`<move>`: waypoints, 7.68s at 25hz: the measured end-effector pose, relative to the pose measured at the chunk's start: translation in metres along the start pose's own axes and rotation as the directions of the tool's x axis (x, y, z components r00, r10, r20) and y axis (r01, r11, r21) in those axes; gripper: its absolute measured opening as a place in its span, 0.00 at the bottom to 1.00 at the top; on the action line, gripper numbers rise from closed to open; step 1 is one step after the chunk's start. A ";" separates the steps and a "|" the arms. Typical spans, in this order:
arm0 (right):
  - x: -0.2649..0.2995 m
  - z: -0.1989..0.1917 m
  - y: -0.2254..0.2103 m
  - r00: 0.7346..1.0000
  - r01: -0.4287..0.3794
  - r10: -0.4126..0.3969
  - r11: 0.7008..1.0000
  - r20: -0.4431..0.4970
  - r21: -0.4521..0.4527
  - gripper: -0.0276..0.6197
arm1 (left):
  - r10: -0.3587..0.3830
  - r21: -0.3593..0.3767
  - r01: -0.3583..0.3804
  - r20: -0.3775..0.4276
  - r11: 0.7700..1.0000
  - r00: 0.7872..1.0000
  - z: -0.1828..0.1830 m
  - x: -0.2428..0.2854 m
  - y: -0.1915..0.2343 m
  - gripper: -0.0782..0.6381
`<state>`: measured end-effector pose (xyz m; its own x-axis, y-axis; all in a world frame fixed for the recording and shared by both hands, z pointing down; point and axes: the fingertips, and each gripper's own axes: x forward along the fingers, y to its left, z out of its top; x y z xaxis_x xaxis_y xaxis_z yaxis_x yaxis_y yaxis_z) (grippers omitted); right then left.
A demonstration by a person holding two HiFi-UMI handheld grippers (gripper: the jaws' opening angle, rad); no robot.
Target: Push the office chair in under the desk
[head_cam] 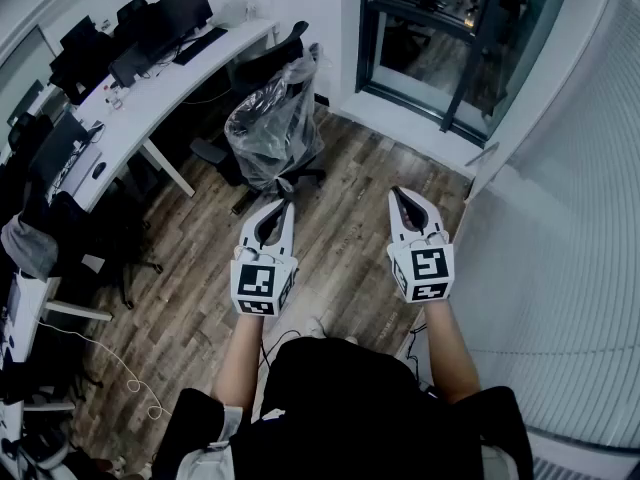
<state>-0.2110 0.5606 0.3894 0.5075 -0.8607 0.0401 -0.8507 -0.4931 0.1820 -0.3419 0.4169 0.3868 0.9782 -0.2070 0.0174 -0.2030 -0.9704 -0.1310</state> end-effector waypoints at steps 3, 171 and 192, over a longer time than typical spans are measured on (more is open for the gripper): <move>-0.002 -0.001 0.000 1.000 0.001 -0.001 1.000 -0.004 0.001 0.08 | 0.001 0.011 -0.001 -0.009 1.000 1.000 -0.002 0.000 0.001 0.13; 0.684 -0.119 0.006 0.465 -0.703 0.825 0.124 -0.321 -0.700 0.52 | 0.487 0.364 -0.336 -0.503 0.868 0.714 -0.164 0.443 0.313 0.68; 0.713 -0.122 0.038 0.426 -0.690 0.826 0.034 -0.368 -0.723 0.55 | 0.389 0.393 -0.175 -0.570 0.902 0.724 -0.188 0.454 0.351 0.71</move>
<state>0.1355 -0.0566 0.5449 -0.4363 -0.7278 0.5291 -0.2801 0.6687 0.6887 0.0229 -0.0413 0.5355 0.6038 -0.5984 0.5267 -0.3374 -0.7904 -0.5113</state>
